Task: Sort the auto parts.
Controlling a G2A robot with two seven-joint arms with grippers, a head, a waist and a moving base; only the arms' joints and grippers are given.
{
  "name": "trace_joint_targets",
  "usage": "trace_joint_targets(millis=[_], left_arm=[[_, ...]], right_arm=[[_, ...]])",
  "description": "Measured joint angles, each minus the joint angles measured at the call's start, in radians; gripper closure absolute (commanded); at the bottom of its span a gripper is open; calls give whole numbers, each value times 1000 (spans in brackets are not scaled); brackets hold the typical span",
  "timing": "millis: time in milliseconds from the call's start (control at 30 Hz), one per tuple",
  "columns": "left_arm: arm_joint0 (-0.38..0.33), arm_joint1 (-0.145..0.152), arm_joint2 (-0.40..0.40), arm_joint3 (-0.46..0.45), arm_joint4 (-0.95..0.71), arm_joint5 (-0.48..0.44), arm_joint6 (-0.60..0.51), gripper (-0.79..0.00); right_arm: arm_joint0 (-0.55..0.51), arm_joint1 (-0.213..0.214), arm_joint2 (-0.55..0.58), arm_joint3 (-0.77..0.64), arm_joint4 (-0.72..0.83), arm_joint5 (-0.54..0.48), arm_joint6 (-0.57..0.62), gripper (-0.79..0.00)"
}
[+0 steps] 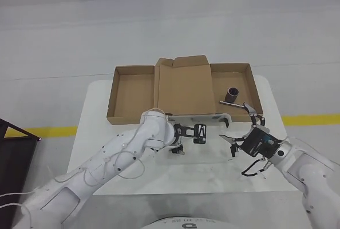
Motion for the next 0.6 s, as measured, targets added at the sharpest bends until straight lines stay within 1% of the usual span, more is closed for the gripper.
trace_joint_targets(millis=[33, 167, 233, 267, 400, 600], left_arm=[[-10, 0, 18, 8, -11, 3, -3, -610], [-39, 2, 69, 24, -45, 12, -12, -591], [-50, 5, 91, 26, -64, 17, -17, -563], [-55, 7, 100, 26, -72, 20, -20, -533], [-74, 17, 132, 25, -105, 33, -33, -477], [-94, 34, 166, 24, -149, 58, -58, -477]], right_arm=[[0, 0, 0, 0, 0, 0, 0, -785], [0, 0, 0, 0, 0, 0, 0, -785], [0, 0, 0, 0, 0, 0, 0, -785], [0, 0, 0, 0, 0, 0, 0, -785], [0, 0, 0, 0, 0, 0, 0, -785], [0, 0, 0, 0, 0, 0, 0, -785]])
